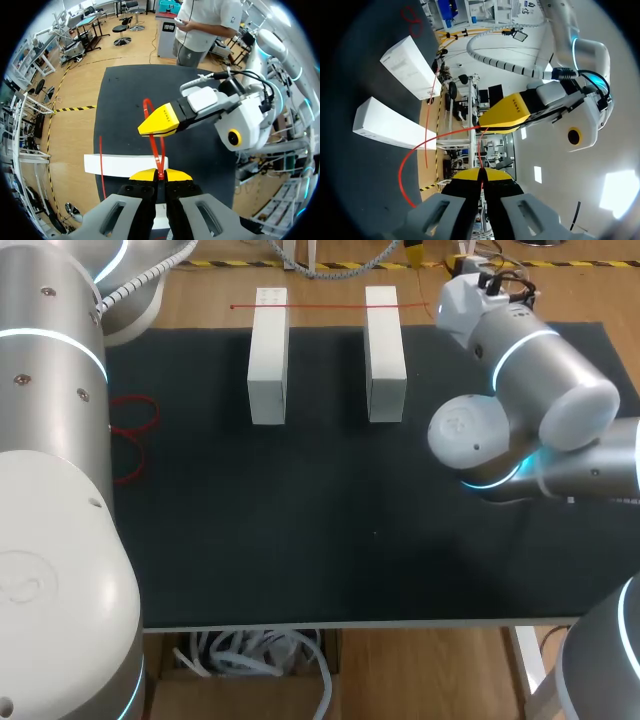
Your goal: Grab the tape and strap the tape.
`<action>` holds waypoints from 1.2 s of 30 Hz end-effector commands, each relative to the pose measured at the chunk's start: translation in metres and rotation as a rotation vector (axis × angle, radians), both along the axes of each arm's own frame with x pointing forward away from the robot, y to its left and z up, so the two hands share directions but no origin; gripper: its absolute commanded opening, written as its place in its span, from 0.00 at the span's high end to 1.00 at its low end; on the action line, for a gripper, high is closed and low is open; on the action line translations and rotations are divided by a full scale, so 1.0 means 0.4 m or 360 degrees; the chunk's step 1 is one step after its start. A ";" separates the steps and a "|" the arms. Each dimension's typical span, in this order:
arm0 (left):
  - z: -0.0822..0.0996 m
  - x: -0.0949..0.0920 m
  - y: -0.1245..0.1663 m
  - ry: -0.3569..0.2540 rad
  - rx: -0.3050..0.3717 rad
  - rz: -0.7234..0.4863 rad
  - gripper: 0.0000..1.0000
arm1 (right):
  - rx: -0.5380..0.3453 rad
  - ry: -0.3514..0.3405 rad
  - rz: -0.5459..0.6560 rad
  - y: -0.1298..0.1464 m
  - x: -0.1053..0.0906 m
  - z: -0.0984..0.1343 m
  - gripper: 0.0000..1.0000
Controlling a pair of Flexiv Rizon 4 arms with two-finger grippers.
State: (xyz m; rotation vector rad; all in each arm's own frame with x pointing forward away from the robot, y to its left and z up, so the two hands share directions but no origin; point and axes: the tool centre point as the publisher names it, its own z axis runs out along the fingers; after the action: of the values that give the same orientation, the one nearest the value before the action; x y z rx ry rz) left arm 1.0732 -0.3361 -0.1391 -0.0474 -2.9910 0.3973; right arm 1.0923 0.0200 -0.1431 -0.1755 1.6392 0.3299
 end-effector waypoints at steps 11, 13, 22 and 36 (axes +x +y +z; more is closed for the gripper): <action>0.004 0.003 -0.003 0.0008 0.0011 0.0001 1.00 | 0.0026 -0.0022 -0.0017 -0.007 -0.014 0.013 1.00; 0.004 0.003 -0.003 0.0008 0.0011 0.0001 1.00 | 0.0026 -0.0024 -0.0023 -0.011 -0.015 0.017 1.00; 0.004 0.003 -0.003 0.0008 0.0011 0.0001 1.00 | 0.0005 -0.0031 -0.0033 -0.032 -0.023 0.026 1.00; 0.004 0.003 -0.003 0.0008 0.0011 0.0001 1.00 | -0.0138 -0.0069 -0.0015 -0.062 -0.026 0.050 1.00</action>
State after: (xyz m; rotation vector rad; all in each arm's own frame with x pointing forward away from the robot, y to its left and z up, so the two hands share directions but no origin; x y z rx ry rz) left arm 1.0731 -0.3363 -0.1391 -0.0477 -2.9909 0.3974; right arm 1.0817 -0.0008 -0.1277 -0.2270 1.5993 0.2439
